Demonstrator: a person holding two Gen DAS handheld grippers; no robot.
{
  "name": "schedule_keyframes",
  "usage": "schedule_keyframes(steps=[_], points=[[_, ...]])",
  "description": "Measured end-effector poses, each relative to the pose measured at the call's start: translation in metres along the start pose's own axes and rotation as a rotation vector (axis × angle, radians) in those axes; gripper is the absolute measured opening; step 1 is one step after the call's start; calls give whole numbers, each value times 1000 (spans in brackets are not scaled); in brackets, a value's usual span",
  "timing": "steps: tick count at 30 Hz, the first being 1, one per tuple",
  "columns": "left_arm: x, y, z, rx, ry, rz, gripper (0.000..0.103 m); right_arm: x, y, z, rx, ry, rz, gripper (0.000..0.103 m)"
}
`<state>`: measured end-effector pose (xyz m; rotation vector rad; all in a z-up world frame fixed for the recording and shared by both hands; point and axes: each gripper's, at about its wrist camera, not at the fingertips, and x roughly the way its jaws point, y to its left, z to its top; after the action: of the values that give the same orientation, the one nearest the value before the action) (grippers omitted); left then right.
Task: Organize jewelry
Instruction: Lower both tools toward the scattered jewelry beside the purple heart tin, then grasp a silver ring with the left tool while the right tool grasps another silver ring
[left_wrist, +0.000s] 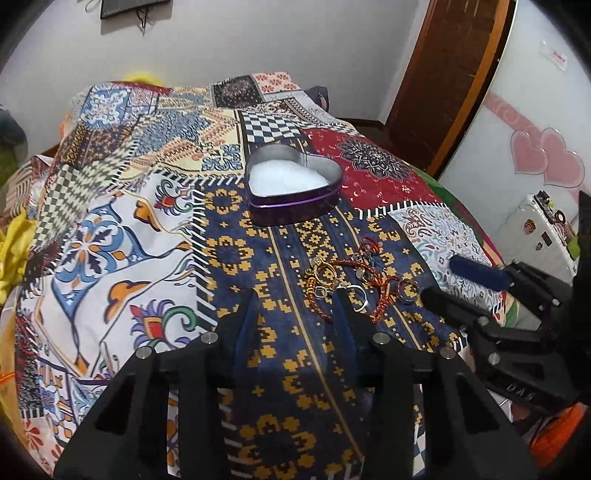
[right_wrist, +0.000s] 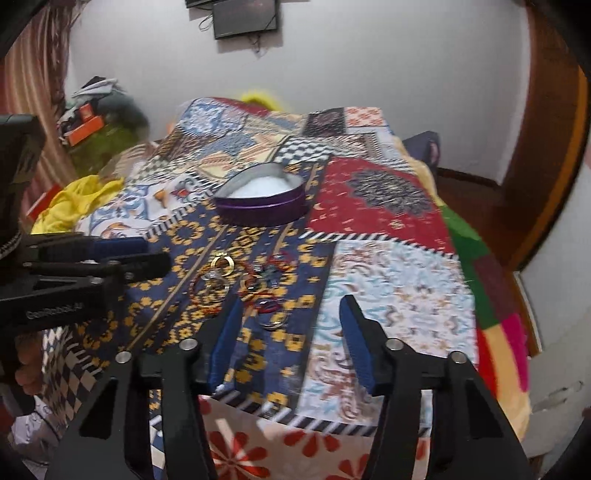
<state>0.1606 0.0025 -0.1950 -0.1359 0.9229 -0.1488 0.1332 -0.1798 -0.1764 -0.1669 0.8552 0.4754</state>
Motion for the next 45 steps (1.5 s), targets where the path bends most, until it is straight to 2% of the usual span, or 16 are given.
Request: schedule_keyframes(steps=[2,5,7,9,11,16,23,28,31,33,39,42,45], points=[[3,0,1,1,7,-12,32,7,1,0,-1,15,16,40],[6,-1,3,2,17,-45,31,15,3,-2,-11,36,19,39],[9,-3,4,11,24,-54,29,20,3,-4,-25,46,12,33],[13,-6,5,22,26,-54,26,23,5,-6,-39,40,-27,22],[16,-8,6,26,29,-57,24,23,4,-7,-47,33,-43,19],[25,-17,11,43,31,-68,21,22,-3,-4,-23,16,-37,19],[36,-25,10,75,43,-40,12,19,-10,-4,10,13,-8,19],[36,-26,9,83,38,-39,11,16,-13,-4,33,15,9,19],[32,-26,9,78,29,-38,8,13,-16,-2,50,14,18,19],[26,-26,10,74,17,-40,0,9,-16,-1,57,4,16,19],[2,-27,15,79,-36,-33,0,-8,-14,8,50,-42,2,19],[-1,-28,17,90,-25,-42,1,-16,-12,11,45,-64,-4,19],[5,-31,15,115,-3,-40,8,-20,-13,9,51,-69,-7,19]])
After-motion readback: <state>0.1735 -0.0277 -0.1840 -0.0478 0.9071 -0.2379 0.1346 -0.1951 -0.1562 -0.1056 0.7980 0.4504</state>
